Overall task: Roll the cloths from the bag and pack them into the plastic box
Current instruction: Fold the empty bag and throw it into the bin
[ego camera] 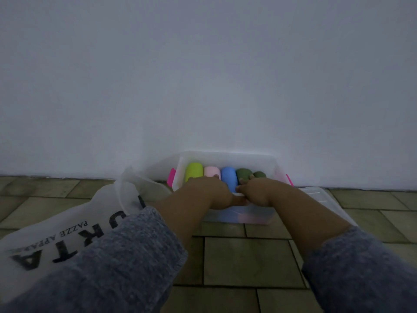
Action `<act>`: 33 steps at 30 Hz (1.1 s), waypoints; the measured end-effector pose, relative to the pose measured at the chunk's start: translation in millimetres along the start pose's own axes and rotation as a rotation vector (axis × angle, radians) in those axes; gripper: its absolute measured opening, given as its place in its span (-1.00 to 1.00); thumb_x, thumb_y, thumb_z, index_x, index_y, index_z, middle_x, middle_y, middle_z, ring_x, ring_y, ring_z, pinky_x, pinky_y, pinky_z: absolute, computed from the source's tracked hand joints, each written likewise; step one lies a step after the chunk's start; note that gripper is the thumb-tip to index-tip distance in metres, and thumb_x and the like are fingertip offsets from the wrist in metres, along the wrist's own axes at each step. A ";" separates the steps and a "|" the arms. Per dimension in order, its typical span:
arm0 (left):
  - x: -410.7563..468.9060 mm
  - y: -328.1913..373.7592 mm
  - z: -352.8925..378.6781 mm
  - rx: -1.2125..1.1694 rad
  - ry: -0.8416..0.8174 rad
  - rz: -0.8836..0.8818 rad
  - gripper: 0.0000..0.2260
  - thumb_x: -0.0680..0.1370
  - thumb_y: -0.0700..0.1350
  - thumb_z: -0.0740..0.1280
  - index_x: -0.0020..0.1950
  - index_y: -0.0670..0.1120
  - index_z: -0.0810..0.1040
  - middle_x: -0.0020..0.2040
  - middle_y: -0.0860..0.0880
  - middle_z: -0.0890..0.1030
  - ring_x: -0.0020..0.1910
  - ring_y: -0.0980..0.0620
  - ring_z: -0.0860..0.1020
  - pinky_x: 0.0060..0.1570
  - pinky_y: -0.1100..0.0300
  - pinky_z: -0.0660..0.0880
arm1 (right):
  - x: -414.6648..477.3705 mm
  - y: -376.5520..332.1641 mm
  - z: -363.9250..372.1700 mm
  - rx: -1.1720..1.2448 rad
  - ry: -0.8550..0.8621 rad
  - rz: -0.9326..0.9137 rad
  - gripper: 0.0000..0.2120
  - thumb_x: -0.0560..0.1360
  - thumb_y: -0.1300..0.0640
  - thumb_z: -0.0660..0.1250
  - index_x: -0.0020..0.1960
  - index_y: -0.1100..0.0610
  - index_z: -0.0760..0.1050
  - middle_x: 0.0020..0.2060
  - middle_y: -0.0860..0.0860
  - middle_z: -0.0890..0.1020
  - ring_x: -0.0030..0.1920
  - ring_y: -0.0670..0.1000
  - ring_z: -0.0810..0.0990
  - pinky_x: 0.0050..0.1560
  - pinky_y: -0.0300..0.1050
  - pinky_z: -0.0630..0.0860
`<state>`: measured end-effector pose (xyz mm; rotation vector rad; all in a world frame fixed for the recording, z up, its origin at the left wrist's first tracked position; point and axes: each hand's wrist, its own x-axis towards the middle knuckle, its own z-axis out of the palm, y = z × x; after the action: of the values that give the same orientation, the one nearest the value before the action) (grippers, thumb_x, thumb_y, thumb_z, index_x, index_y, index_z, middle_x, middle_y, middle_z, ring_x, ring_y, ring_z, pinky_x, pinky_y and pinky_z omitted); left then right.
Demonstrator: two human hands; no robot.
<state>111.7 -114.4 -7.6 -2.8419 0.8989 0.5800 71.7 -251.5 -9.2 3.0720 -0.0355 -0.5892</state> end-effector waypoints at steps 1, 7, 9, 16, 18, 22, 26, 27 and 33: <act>-1.0 -0.7 2.2 0.002 0.032 -0.003 -0.02 0.28 0.59 -0.04 0.52 -0.02 0.17 0.54 -0.11 0.14 0.36 -0.14 0.35 0.30 -0.05 0.31 | -0.1 0.0 -0.1 0.002 0.000 0.002 -0.58 0.64 0.04 -0.01 0.45 0.12 0.28 0.47 0.17 0.24 0.43 0.20 0.25 0.43 0.04 0.17; -30.5 -16.2 19.9 -0.234 0.480 0.111 -0.21 0.38 0.49 0.07 0.50 0.08 0.17 0.55 0.02 0.11 0.50 -0.01 0.11 0.41 -0.18 -0.02 | -13.8 1.3 7.2 0.218 0.225 0.135 -0.58 0.60 -0.07 0.08 0.37 0.09 0.38 0.34 0.17 0.42 0.31 0.19 0.40 0.31 0.04 0.33; -46.3 -37.2 28.1 -0.349 0.716 -0.006 -0.26 0.42 0.42 0.01 0.52 0.09 0.10 0.56 0.06 0.05 0.52 0.03 0.03 0.41 -0.18 -0.11 | -24.6 -2.2 12.9 0.383 0.540 0.145 -0.65 0.55 -0.04 0.17 0.27 0.07 0.47 0.24 0.12 0.51 0.26 0.16 0.46 0.24 0.00 0.38; -117.1 -126.9 109.9 -0.510 0.554 -0.700 -0.41 0.56 0.08 0.00 0.54 -0.07 -0.11 0.56 -0.08 -0.07 0.52 -0.16 -0.08 0.41 -0.28 -0.11 | -79.4 -95.9 52.4 0.680 0.971 0.036 -0.68 0.38 0.25 0.38 0.13 0.18 0.53 0.07 0.13 0.57 0.08 0.13 0.52 0.17 0.02 0.42; -132.7 -125.9 137.9 -0.436 0.406 -0.600 -0.41 0.55 0.12 0.03 0.52 -0.06 0.00 0.54 -0.12 0.05 0.50 -0.21 0.00 0.40 -0.30 -0.05 | -88.6 -128.9 68.0 0.656 0.718 0.009 -0.68 0.41 0.17 0.39 0.16 0.09 0.52 0.09 0.05 0.56 0.13 0.07 0.52 0.20 0.00 0.44; -163.0 -108.8 181.9 -0.271 0.301 -0.389 -0.35 0.54 0.26 -0.01 0.54 -0.04 -0.03 0.56 -0.13 -0.01 0.51 -0.20 -0.07 0.40 -0.31 -0.13 | -100.9 -174.9 83.8 0.605 0.544 -0.173 -0.48 0.31 -0.02 0.51 0.23 0.06 0.50 0.25 0.07 0.52 0.27 0.10 0.44 0.20 -0.11 0.34; -198.0 -91.7 203.0 -0.247 0.312 -0.217 -0.32 0.51 0.34 -0.11 0.54 0.01 -0.08 0.57 -0.08 -0.08 0.52 -0.13 -0.16 0.38 -0.23 -0.26 | -100.7 -193.3 101.3 0.797 0.466 -0.003 0.05 0.18 -0.09 0.60 0.48 0.10 0.09 0.43 0.08 0.26 0.42 0.12 0.24 0.41 0.07 0.23; -206.4 -88.7 205.8 -0.221 0.311 -0.183 -0.32 0.51 0.34 -0.11 0.54 0.03 -0.09 0.57 -0.08 -0.08 0.52 -0.11 -0.17 0.38 -0.21 -0.30 | -99.4 -195.6 105.7 0.889 0.449 0.054 0.11 0.17 -0.04 0.62 0.50 0.13 0.02 0.43 0.09 0.25 0.41 0.13 0.25 0.39 0.03 0.25; -262.3 -92.3 222.9 -0.323 0.825 -0.550 -0.20 0.45 0.35 0.05 0.51 0.11 -0.32 0.53 -0.09 -0.32 0.50 -0.16 -0.29 0.26 -0.21 -0.50 | -118.2 -186.1 117.4 1.210 0.475 0.435 -0.74 0.42 0.18 0.36 0.07 0.25 0.52 0.03 0.25 0.61 0.02 0.26 0.58 -0.01 0.07 0.56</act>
<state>-105.4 148.0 -112.8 -3.4209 0.0080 -0.6027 -77.9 -63.6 -77.8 3.8995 -1.5033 0.3748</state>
